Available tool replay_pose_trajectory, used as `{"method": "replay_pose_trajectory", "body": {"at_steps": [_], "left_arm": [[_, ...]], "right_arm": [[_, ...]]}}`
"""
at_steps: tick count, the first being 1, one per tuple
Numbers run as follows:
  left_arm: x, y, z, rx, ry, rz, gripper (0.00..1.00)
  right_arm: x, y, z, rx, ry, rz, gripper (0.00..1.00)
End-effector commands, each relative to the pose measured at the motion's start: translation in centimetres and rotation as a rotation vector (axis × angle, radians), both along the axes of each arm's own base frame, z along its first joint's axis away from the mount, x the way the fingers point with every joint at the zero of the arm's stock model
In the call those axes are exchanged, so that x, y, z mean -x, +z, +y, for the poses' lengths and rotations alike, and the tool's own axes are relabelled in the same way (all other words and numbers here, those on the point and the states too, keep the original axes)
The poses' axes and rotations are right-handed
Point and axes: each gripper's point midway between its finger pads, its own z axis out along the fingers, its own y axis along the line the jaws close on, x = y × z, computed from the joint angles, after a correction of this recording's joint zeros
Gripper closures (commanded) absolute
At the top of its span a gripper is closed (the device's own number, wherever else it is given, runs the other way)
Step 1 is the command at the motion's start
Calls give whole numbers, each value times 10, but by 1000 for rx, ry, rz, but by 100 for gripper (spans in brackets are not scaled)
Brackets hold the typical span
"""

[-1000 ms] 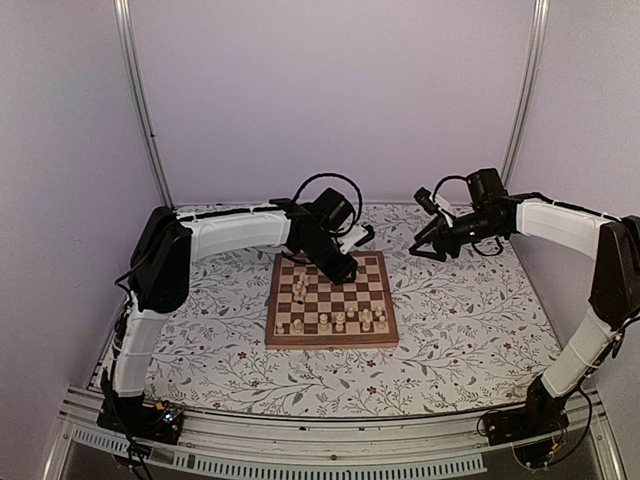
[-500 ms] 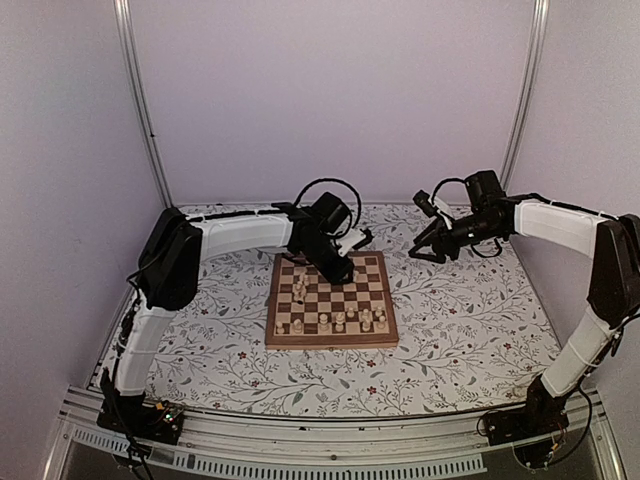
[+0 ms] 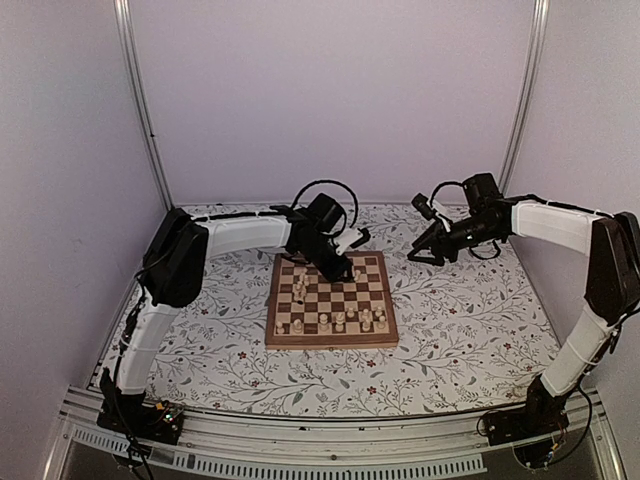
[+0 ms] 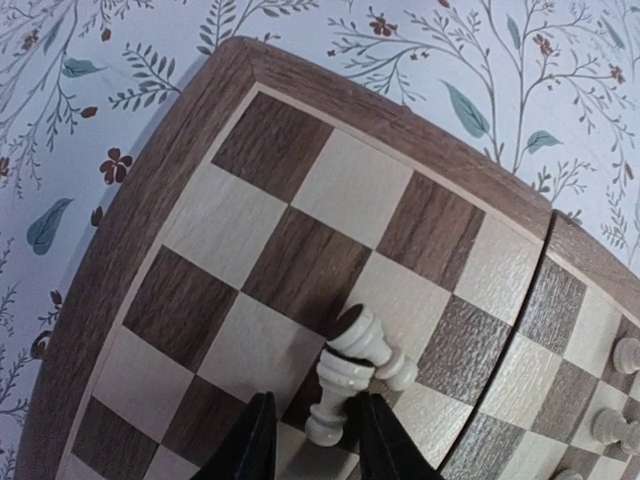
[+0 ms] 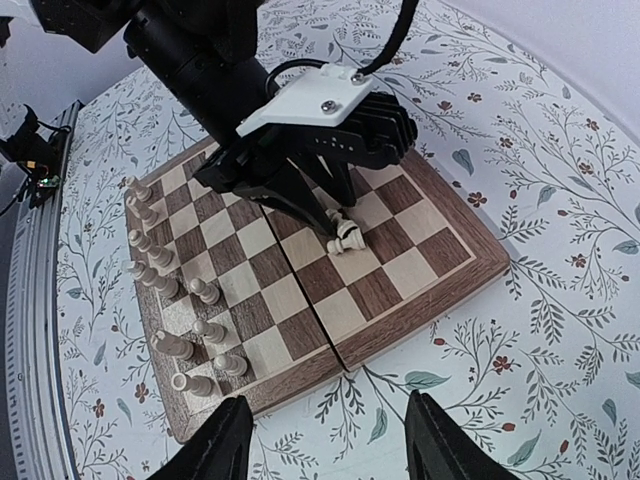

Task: Set up the chess pieces on the board
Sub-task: Pick up the chess piece from the chessboard.

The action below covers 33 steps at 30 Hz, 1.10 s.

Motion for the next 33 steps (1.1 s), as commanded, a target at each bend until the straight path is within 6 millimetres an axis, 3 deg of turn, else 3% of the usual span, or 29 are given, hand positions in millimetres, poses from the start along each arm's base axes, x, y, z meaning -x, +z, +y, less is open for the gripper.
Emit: {"method": "replay_pose_trajectory", "body": {"at_steps": [1,6,9,14,20,28,33], "left_arm": [[5,-16,-5,21,-44,37,74],[11,-10,-3,32,-53,38,87],[13,7,-1,53,-52,15,90],[25,39,0,120,-54,7,94],[50,63,1,204,-88,81,95],[56,84,3,291,-58,211,94],[54,98,5,389,-7,306,94]], "right_arm": [[3,-9,-1,1,11,34,46],[5,-12,-1,-2,18,43,46],[6,-14,0,-6,24,52,46],[9,-13,3,-22,51,56,47],[12,-7,8,-3,97,-22,51],[21,-11,51,143,195,-207,60],[19,-2,71,226,164,-372,59]]}}
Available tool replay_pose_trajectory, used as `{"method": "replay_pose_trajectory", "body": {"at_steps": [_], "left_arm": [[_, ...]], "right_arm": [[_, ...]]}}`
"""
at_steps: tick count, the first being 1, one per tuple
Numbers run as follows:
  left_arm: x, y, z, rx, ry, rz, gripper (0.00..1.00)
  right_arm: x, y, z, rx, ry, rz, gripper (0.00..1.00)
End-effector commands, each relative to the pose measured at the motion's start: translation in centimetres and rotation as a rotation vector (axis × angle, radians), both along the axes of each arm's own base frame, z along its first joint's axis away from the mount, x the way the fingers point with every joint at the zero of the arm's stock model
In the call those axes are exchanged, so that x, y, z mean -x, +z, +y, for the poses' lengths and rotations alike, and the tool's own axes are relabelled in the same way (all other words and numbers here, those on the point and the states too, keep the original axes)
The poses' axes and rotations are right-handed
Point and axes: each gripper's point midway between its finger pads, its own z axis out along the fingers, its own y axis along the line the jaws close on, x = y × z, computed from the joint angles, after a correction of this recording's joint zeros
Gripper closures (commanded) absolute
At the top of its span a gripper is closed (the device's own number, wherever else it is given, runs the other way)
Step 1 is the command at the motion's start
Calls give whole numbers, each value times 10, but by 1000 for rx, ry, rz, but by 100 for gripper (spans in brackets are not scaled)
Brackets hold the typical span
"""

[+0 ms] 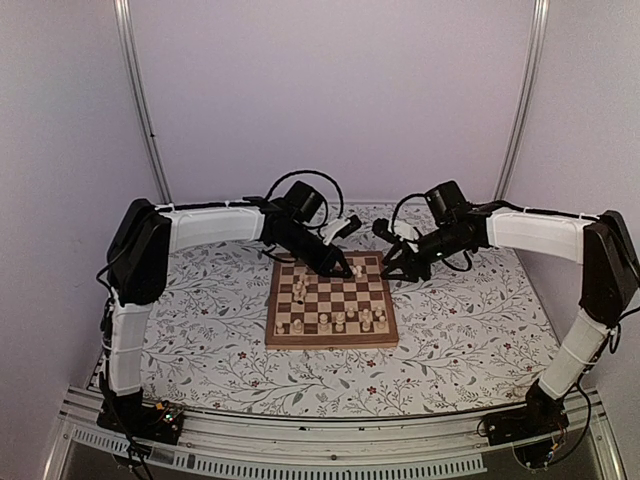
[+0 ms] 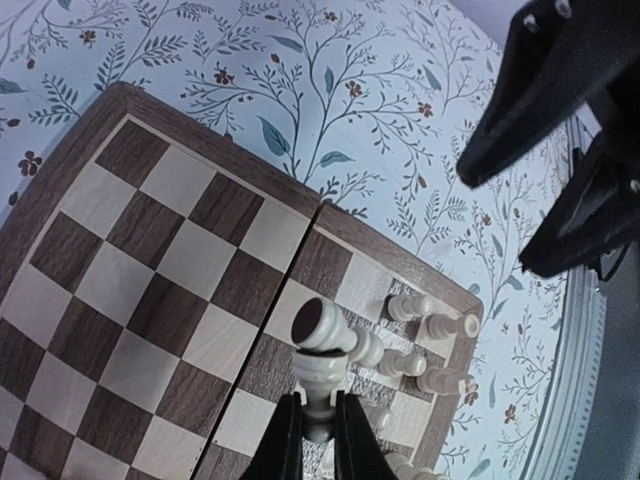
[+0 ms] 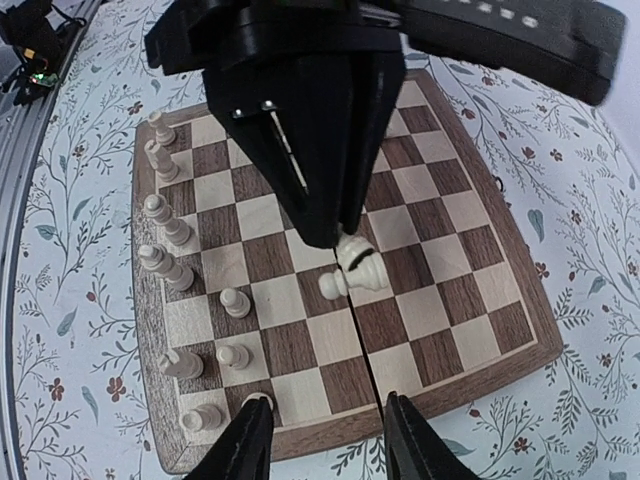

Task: Set up the chess pieces on the board
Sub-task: Pick up the chess piece from the chessboard, then place the chess piece on the chessboard.

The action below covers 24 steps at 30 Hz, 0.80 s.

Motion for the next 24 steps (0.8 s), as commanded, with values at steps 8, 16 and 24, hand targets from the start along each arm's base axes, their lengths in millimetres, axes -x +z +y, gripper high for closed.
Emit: {"method": "replay_pose_trajectory", "body": {"at_steps": [8,16,24], "left_arm": [[-2,50,3,222,72,208,94],[1,59,4,258,92,263,94],[5,64,4,281,92,282,95]], "right_arm": [[-19,32,21,134,-112,-383,57],[-11,28,42,188,-94,-455,53],[-11,18,57,220,-91,-461,47]]}}
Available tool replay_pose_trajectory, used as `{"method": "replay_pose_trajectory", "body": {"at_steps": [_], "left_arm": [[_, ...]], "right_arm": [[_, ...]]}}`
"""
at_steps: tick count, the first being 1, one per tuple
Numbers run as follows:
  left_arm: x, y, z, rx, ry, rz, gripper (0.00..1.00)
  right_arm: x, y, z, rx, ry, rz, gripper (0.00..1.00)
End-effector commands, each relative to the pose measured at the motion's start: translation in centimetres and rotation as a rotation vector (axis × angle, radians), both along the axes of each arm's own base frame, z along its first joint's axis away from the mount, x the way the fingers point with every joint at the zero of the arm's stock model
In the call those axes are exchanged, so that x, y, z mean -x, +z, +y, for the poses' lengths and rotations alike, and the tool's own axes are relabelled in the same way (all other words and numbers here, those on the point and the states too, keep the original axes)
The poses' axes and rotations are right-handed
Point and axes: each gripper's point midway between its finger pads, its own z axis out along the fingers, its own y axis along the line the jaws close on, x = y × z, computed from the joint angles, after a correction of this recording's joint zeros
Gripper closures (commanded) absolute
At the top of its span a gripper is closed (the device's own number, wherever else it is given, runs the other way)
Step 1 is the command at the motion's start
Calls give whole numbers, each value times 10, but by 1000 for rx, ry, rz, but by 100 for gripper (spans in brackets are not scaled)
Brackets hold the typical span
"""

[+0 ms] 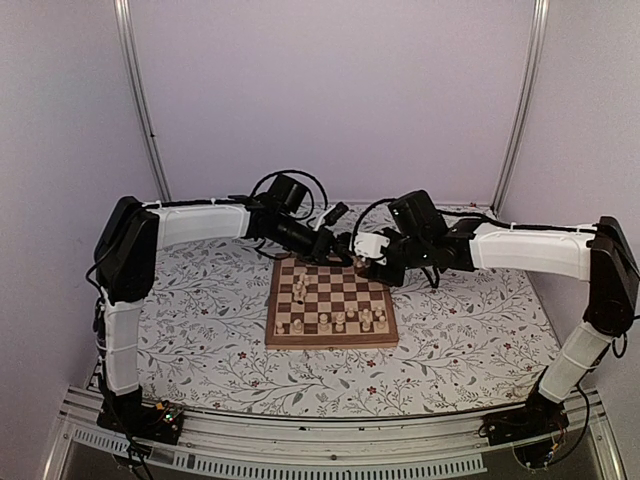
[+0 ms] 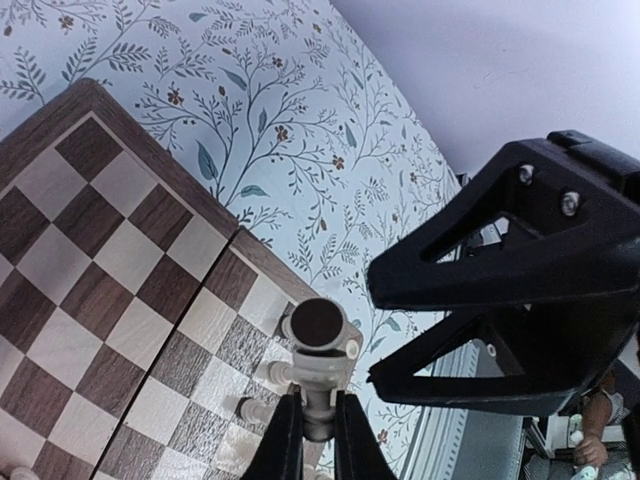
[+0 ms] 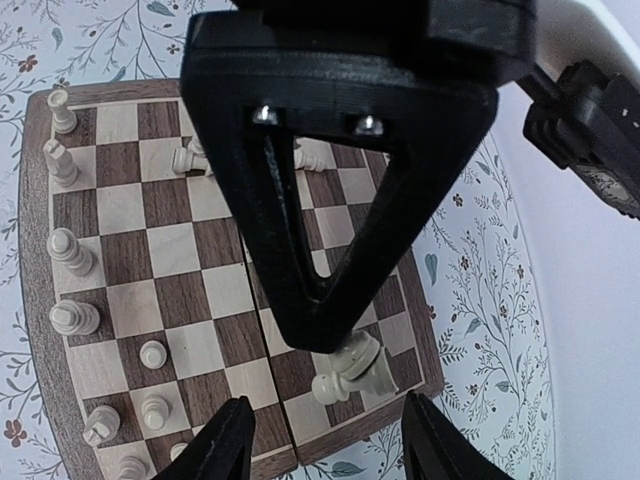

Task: Set up the chess pieces on the board
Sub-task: Place the chess piece on the chessboard.

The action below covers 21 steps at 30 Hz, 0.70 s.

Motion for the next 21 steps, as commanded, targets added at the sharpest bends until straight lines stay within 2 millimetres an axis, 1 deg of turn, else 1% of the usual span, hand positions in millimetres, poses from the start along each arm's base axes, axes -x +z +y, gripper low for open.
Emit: {"method": "replay_pose_trajectory", "body": {"at_steps": [1,4,5,6,12,16,19,21], "left_arm": [[1,25,3,58,-3,-15,95],[5,25,2,64,-15,2,96],[6,25,2,65,-17,5,96],[7,25,2,67,-21,8,96],[10,21,2,65,-29,25,96],[10,17,2,58,-29,26,96],[7,14,4,39,-7,16,96],[5,13,7,27,7,14,96]], "right_arm": [[-11,0,8,8,-31,-27,46],[-13,-4,11,8,-33,-20,44],[-19,-5,7,23,-61,-35,43],[-20,-5,8,22,-65,-36,43],[-23,-10,13,16,-68,-20,43],[-17,-16,19,1,-30,13,46],[-15,-27,18,12,-27,40,46],[-9,-32,18,11,-8,65,46]]}}
